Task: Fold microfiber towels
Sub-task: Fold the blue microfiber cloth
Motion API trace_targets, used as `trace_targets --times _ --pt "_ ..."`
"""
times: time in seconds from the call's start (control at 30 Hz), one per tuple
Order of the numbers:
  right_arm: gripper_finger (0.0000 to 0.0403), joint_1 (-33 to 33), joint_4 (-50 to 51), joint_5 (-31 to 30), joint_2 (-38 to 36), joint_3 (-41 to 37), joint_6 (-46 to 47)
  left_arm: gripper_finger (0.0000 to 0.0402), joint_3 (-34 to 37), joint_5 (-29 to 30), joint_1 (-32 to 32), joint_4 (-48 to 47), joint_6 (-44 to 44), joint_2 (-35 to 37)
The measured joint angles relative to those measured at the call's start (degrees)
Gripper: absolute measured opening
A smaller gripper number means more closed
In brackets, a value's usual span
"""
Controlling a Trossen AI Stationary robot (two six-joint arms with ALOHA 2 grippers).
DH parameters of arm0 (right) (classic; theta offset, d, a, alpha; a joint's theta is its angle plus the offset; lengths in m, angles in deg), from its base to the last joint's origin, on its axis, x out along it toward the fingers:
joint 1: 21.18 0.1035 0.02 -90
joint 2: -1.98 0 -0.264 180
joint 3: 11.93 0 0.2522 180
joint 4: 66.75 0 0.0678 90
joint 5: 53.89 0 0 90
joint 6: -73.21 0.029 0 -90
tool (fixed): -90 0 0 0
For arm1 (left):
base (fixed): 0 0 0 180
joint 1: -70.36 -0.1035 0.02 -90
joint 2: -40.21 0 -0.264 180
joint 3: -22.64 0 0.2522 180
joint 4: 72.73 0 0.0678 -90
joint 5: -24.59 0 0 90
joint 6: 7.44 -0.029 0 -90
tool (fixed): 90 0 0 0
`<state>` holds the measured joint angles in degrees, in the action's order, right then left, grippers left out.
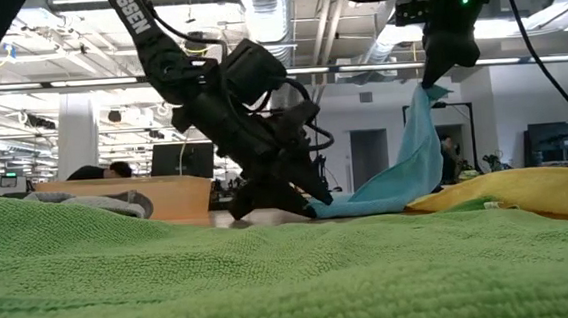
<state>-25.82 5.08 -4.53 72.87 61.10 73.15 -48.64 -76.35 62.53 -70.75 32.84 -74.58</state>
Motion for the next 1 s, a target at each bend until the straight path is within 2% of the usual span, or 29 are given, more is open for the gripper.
trace_targets --times 0.33,0.47,0.53,0.83,1.0 --pt "0.0008 0.0 0.15 0.02 0.0 0.0 0.02 0.0047 -3.33 -0.85 0.0 -7.65 -4.13 -0.11" --pt "0.0008 0.0 0.17 0.03 0.0 0.0 0.0 0.0009 -3.54 -1.21 0.08 -11.93 -6.52 1.68" --pt "0.0008 0.0 0.2 0.02 0.0 0.0 0.02 0.0004 -3.57 -0.44 0.09 -13.42 -7.54 3.86" --pt "0.0008 0.0 -0.25 -0.3 0.0 0.0 -0.42 0.0002 -3.65 11.28 -0.28 -25.96 -13.84 14.17" --pt "0.0008 -0.28 -2.94 -4.04 0.0 0.0 -1.79 0.0001 -3.63 17.6 -2.18 -28.22 -17.01 18.61"
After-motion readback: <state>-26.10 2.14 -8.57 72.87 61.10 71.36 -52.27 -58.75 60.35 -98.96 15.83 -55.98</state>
